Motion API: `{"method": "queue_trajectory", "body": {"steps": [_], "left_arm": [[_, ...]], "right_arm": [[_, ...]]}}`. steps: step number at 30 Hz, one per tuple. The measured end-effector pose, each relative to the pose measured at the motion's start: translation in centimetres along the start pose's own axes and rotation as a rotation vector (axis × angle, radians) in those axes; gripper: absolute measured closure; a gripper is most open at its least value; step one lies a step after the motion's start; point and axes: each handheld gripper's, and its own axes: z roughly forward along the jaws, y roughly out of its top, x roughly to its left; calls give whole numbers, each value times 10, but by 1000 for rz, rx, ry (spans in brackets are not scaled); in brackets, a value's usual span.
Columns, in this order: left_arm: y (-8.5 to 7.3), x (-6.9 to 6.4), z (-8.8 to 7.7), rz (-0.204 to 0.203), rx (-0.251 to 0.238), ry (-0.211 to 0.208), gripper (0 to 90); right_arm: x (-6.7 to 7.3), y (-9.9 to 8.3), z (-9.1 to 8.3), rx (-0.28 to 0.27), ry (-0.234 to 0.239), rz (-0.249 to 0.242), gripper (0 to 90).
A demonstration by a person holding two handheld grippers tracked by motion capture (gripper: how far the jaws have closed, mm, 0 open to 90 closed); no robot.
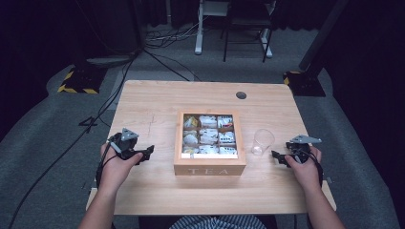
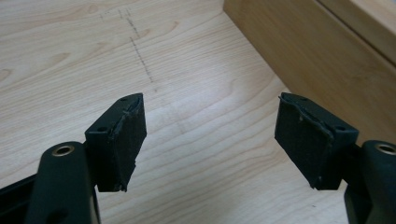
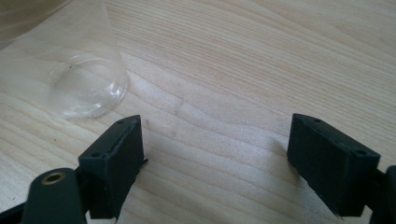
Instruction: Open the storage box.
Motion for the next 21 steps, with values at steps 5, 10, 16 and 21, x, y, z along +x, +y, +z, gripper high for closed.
{"method": "queue_trajectory", "body": {"steps": [5,10,16,21], "left_arm": [[3,-7,-5,41,-12,3,235],[7,-17,-11,63,-40,-8,235],[12,-33,-19,98,-70,-50,253],[17,-51,-26,137,-61,-92,269]], "right_arm": [[0,0,0,0,-1,-1,190],[0,0,0,0,-2,-1,190],[0,0,0,0,-2,-1,190],[0,0,0,0,-2,-1,190]]}}
